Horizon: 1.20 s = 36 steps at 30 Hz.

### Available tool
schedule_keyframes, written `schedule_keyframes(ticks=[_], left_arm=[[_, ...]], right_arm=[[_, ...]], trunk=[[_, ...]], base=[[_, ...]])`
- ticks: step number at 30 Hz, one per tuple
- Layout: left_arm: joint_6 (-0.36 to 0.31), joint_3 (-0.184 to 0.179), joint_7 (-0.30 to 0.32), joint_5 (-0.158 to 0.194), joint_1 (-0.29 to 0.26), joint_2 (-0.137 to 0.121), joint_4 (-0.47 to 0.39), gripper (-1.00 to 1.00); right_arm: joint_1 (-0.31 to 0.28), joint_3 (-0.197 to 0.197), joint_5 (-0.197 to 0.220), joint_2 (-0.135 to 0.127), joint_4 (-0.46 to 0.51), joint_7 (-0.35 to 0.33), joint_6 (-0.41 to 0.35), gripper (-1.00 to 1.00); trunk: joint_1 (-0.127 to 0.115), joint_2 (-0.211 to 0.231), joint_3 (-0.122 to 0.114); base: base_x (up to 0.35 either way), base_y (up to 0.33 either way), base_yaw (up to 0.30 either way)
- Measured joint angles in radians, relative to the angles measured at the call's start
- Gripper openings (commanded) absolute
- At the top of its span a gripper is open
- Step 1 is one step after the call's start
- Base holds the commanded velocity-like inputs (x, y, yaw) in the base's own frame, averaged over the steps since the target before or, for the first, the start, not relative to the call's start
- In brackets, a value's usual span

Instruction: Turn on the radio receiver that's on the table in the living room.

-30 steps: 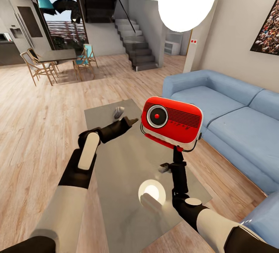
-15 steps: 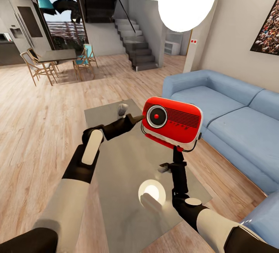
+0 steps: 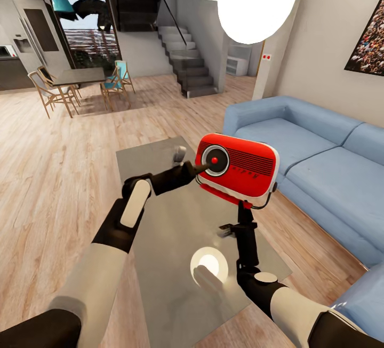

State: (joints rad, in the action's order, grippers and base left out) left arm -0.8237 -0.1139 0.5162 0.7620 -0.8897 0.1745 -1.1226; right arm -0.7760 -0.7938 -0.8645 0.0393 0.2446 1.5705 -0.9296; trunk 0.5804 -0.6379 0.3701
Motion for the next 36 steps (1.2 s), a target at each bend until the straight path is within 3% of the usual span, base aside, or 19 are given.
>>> schedule_keyframes(ticks=[12, 27, 36], left_arm=[[0.006, -0.013, 0.001, -0.002, -0.003, 0.0, 0.007, -1.0], [0.006, -0.008, 0.001, 0.0, -0.048, 0.0, 0.004, -1.0], [0.011, 0.04, -0.023, -0.008, -0.054, 0.0, 0.004, -1.0]], right_arm=[[0.0, -0.007, 0.0, 0.002, -0.001, 0.0, -0.001, -1.0], [0.002, -0.008, 0.0, 0.002, -0.018, 0.0, 0.0, -1.0], [0.003, -0.012, 0.0, 0.002, -0.022, 0.0, 0.001, -1.0]], trunk=[[0.0, 0.0, 0.0], [0.0, 0.0, 0.0], [0.0, 0.0, 0.0]], base=[[0.0, 0.0, 0.0], [0.0, 0.0, 0.0], [0.0, 0.0, 0.0]])
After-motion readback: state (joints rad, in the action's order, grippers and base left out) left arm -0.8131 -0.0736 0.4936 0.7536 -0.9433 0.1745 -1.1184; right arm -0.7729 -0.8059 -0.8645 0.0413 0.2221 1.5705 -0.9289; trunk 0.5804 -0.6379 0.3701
